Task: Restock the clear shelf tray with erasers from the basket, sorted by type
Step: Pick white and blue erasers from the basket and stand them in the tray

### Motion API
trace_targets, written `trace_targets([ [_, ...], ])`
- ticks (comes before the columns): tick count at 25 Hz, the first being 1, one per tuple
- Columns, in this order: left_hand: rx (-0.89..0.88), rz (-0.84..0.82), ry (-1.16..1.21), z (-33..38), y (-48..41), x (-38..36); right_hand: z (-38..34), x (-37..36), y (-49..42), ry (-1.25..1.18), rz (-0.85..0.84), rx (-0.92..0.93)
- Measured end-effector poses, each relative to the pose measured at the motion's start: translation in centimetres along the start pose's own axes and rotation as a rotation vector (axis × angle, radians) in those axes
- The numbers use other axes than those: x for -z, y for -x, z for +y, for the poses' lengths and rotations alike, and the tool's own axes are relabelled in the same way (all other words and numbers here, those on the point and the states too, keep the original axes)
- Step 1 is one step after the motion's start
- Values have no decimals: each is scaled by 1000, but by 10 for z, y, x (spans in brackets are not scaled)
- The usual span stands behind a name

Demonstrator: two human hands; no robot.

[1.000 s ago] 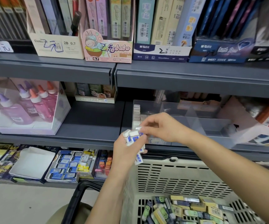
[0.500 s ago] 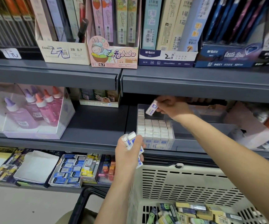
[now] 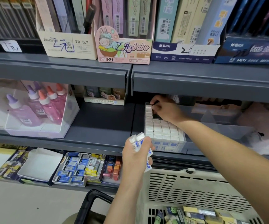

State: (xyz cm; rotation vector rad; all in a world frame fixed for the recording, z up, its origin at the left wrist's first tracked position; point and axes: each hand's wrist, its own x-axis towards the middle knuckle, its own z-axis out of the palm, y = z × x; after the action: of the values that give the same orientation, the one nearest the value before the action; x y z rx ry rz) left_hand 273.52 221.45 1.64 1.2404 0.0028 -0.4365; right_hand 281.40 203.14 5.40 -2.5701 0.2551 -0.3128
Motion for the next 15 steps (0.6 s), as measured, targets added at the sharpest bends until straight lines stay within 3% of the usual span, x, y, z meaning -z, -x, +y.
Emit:
trace_targets([
  [4, 17, -21, -7, 3, 2, -1, -5, 8, 3, 11, -66, -29],
  [9, -34, -59, -82, 5, 7, -1, -31, 28, 37, -25, 13, 4],
  [13, -73, -75, -140, 8, 9, -3, -47, 41, 82, -268, -327, 64],
  [15, -69, -79, -138, 10, 11, -4, -48, 44, 93, -383, -396, 59],
])
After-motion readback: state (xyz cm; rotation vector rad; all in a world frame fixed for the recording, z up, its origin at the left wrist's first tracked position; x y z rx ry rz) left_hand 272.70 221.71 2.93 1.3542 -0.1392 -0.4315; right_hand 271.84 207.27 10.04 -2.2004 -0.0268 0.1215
